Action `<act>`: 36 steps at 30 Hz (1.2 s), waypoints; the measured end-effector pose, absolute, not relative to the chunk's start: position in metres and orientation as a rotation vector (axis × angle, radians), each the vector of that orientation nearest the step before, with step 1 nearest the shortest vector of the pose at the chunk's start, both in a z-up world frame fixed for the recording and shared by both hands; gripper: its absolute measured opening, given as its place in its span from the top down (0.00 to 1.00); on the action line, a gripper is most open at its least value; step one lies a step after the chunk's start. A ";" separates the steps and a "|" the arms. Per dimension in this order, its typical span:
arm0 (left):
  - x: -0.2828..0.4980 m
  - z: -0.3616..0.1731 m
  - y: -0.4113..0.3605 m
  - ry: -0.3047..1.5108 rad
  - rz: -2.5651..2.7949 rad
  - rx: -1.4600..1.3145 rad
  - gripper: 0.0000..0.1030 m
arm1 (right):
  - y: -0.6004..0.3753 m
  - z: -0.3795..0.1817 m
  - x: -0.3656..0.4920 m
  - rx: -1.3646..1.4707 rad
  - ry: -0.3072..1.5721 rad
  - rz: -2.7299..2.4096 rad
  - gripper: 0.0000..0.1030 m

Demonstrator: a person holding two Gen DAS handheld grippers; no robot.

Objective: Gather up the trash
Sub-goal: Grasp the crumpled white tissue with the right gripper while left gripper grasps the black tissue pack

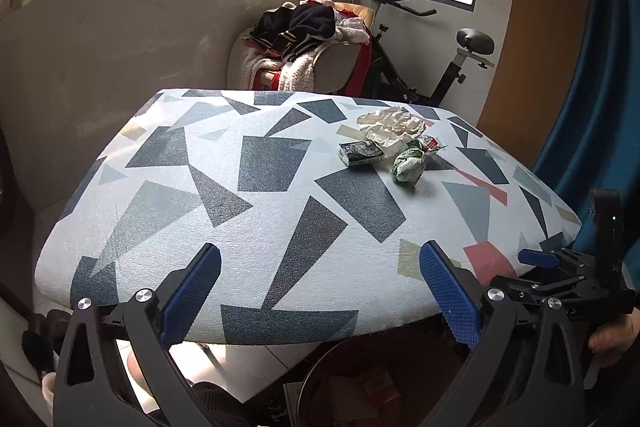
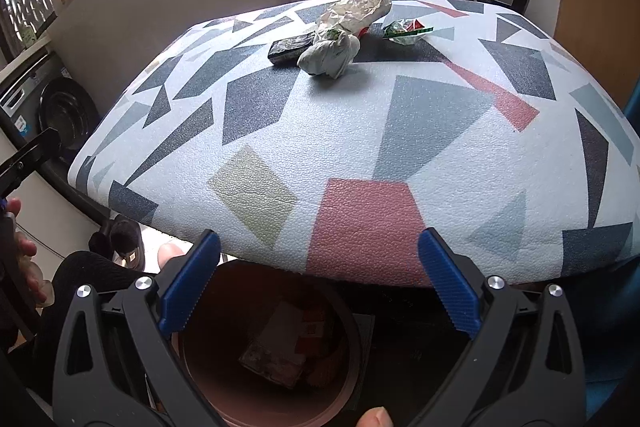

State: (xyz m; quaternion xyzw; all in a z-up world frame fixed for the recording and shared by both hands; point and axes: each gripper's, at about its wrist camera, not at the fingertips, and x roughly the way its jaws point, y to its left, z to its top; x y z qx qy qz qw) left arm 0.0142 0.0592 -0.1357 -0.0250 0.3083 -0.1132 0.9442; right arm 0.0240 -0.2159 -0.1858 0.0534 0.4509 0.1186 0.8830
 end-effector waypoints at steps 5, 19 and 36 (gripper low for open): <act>0.037 -0.126 0.061 0.589 -0.227 -0.027 0.06 | -0.224 -0.181 0.047 0.088 0.932 0.225 0.06; 0.113 -0.137 0.056 0.644 -0.280 -0.037 0.06 | -0.249 -0.166 0.147 0.095 0.866 0.166 0.06; 0.206 -0.165 0.025 0.716 -0.323 0.045 0.06 | -0.236 -0.184 0.339 0.201 0.939 0.185 0.24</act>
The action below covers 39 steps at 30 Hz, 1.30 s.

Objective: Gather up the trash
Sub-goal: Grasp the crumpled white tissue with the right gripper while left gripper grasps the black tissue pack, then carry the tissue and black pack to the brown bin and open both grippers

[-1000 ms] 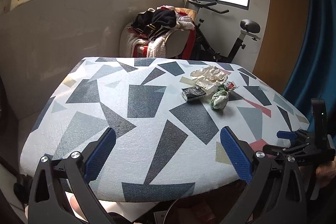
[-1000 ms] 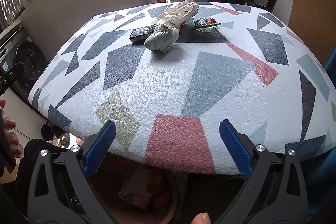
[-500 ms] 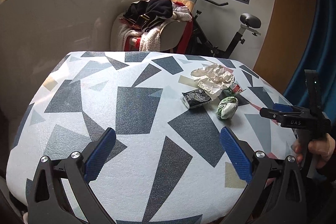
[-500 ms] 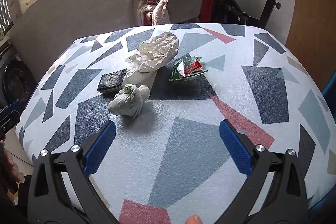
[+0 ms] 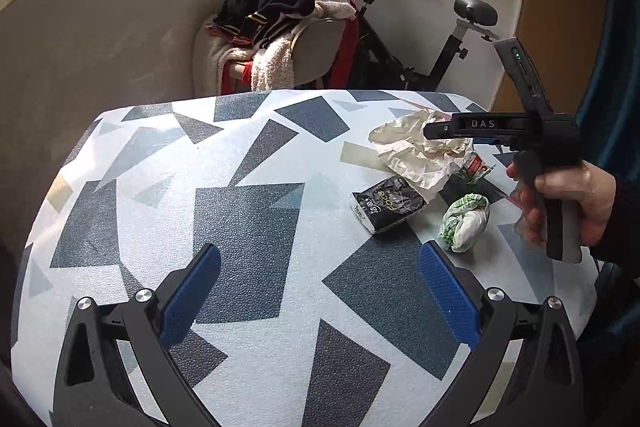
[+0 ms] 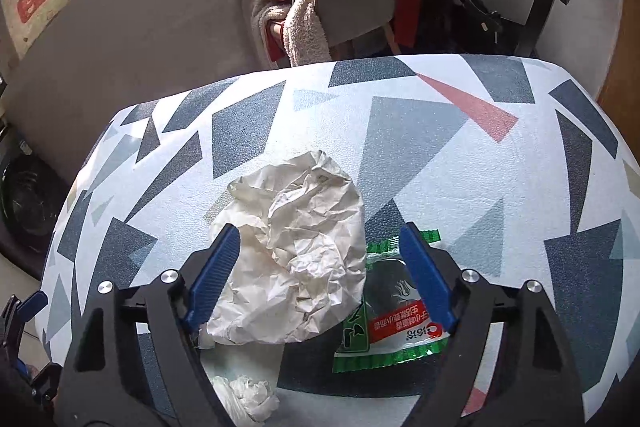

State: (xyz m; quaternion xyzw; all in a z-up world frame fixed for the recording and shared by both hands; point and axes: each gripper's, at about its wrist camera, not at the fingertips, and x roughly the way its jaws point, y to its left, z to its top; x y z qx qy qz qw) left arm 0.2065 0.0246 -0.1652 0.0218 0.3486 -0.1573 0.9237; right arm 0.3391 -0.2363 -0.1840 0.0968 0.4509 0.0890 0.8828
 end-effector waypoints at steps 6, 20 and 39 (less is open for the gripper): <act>0.236 -0.174 0.016 0.791 -0.398 -0.032 0.08 | -0.246 -0.174 0.326 0.232 0.896 0.216 0.68; 0.298 -0.204 -0.040 0.966 -0.392 -0.189 0.08 | -0.311 -0.135 0.243 0.304 0.664 0.074 0.68; 0.319 -0.213 -0.052 0.983 -0.166 -0.103 0.59 | -0.326 -0.143 0.202 0.319 0.639 0.047 0.68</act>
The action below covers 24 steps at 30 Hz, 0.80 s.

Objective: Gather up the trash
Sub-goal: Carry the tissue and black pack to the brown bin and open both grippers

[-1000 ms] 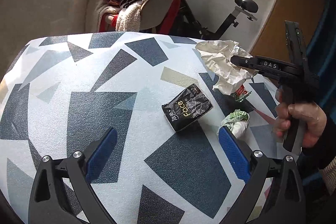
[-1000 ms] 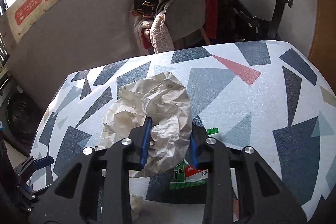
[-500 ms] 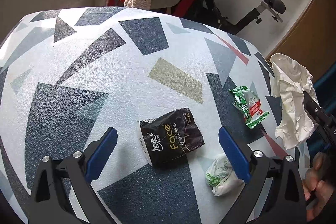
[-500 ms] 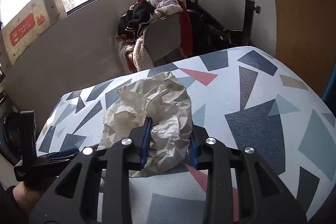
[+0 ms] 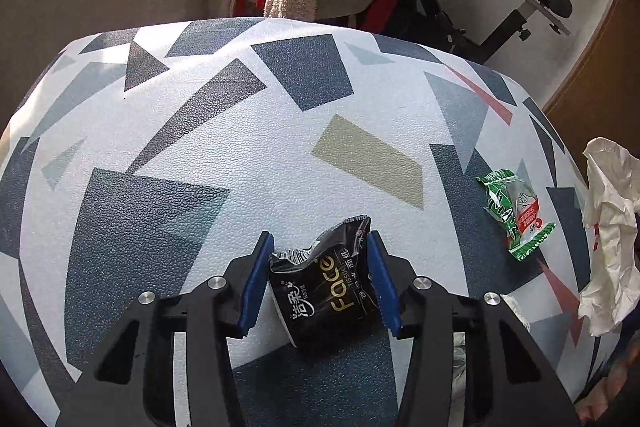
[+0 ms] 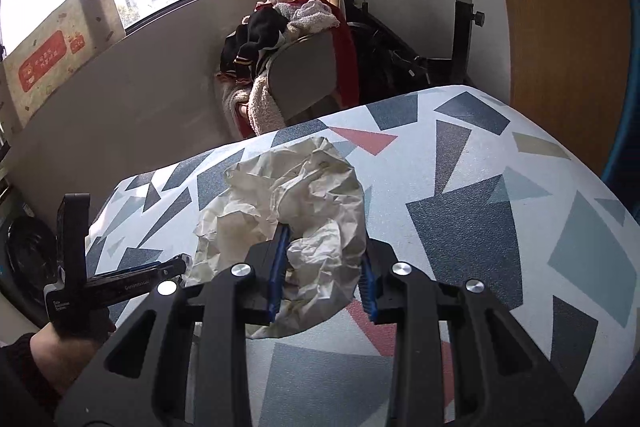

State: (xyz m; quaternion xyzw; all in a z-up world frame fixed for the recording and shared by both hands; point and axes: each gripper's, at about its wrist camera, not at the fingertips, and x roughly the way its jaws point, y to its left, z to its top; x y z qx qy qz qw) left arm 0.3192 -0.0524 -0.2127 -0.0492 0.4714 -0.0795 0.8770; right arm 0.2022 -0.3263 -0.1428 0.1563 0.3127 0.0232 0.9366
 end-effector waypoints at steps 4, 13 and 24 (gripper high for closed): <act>0.303 -0.199 -0.036 0.959 -0.196 -0.121 0.80 | -0.319 -0.140 0.193 0.312 0.642 0.060 0.68; 0.236 -0.173 -0.014 0.898 -0.288 -0.140 0.84 | -0.296 -0.130 0.155 0.282 0.650 0.090 0.68; 0.125 -0.151 -0.006 0.841 -0.354 -0.062 0.84 | -0.263 -0.127 0.082 0.199 0.686 0.134 0.68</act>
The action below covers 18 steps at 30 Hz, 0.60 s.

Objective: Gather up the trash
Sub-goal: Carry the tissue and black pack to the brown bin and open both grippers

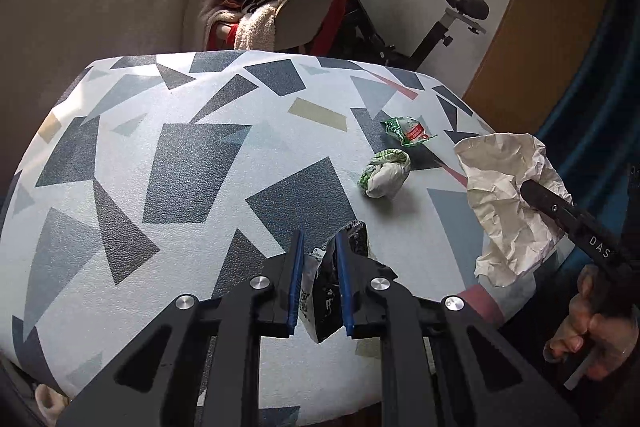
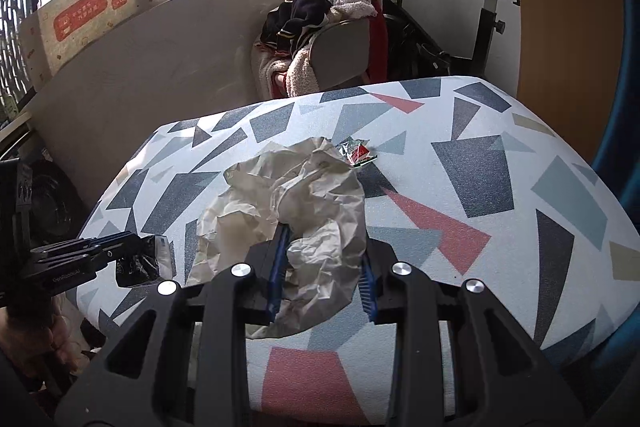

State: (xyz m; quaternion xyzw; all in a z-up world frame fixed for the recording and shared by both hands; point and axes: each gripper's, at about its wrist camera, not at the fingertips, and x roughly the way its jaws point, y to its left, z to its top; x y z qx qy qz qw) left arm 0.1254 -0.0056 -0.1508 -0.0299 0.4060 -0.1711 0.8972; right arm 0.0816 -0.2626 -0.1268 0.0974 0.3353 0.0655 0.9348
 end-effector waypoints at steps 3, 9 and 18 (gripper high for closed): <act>0.095 -0.151 -0.001 0.844 -0.360 -0.053 0.84 | -0.252 -0.127 0.061 0.170 0.696 0.156 0.68; 0.041 -0.158 0.009 0.858 -0.355 -0.061 0.84 | -0.236 -0.127 0.026 0.133 0.706 0.190 0.68; -0.016 -0.183 0.011 0.920 -0.360 -0.027 0.84 | -0.226 -0.133 -0.005 0.116 0.722 0.230 0.68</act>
